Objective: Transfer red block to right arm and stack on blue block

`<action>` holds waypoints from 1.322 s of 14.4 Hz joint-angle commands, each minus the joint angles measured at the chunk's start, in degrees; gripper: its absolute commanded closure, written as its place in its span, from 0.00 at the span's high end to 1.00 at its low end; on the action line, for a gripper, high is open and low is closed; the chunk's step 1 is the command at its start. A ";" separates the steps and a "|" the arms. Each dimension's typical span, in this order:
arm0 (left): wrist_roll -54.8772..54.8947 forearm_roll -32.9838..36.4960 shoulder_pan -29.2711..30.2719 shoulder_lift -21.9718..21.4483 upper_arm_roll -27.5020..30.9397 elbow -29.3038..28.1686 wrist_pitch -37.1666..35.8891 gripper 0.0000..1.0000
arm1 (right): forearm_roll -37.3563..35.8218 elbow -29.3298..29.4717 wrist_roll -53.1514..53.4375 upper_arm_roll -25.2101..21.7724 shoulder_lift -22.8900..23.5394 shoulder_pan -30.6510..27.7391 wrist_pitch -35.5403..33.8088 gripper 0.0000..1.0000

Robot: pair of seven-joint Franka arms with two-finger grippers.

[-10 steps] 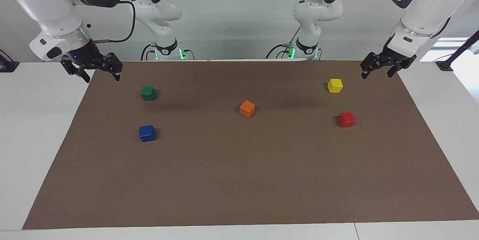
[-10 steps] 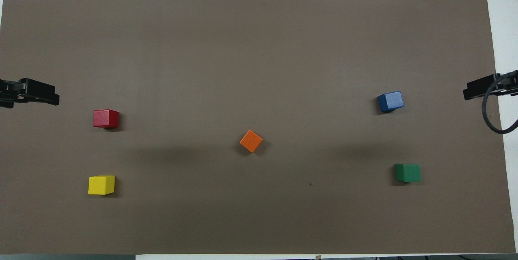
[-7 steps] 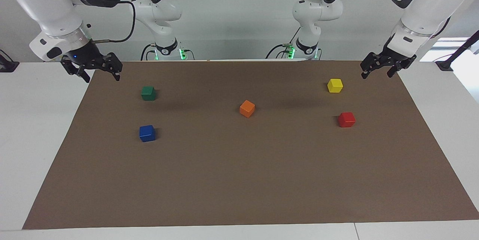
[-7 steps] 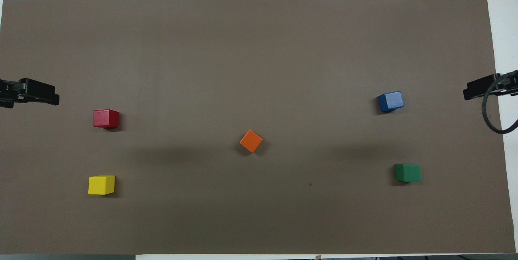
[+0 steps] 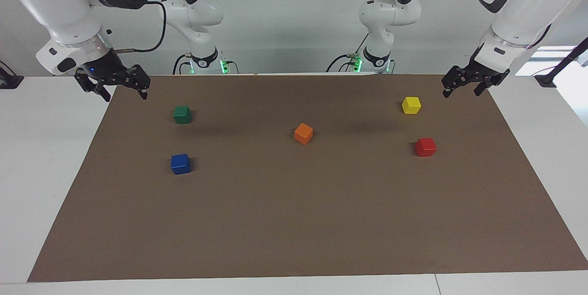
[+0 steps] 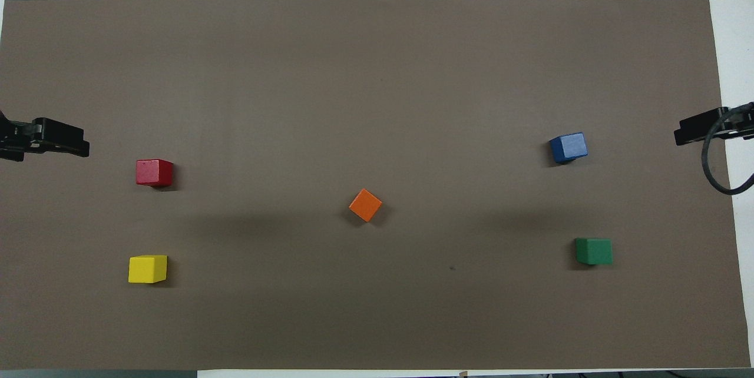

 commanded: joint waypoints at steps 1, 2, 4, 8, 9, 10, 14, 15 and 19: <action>-0.78 0.89 -0.21 -2.16 0.43 -4.61 4.22 1.00 | -0.10 -0.60 -0.21 0.58 -0.37 -0.78 -0.06 1.00; -0.78 0.89 -0.12 -3.21 0.43 -7.76 8.08 1.00 | -0.10 -0.60 -0.30 0.58 -0.46 -0.69 -0.06 1.00; -0.78 0.89 0.05 -5.33 0.43 -13.92 14.68 1.00 | -0.02 -0.69 -0.04 0.67 -0.55 -0.43 -1.19 1.00; -0.08 0.89 0.05 -2.45 0.43 -15.96 18.13 1.00 | 0.34 -0.69 -1.00 0.67 -0.55 -0.25 -1.03 1.00; -0.07 0.89 0.05 -1.48 0.43 -16.75 19.35 1.00 | 0.34 -0.69 -0.92 0.67 -0.55 -0.25 -1.11 1.00; -0.07 0.89 0.14 -1.29 0.43 -19.02 22.32 1.00 | 0.51 -0.69 -0.83 0.75 -0.55 -0.16 -1.20 1.00; -0.51 0.89 0.84 0.19 0.43 -24.58 27.45 1.00 | 0.86 -2.70 -0.22 0.75 -1.25 -0.08 -0.24 1.00; -0.60 0.89 0.84 1.07 0.52 -24.58 28.15 1.00 | 0.95 -4.54 0.22 0.93 -1.95 -0.07 1.25 1.00; -0.86 0.89 0.93 4.06 0.52 -26.50 32.27 1.00 | 3.84 -11.23 1.54 1.28 -3.28 0.01 8.20 1.00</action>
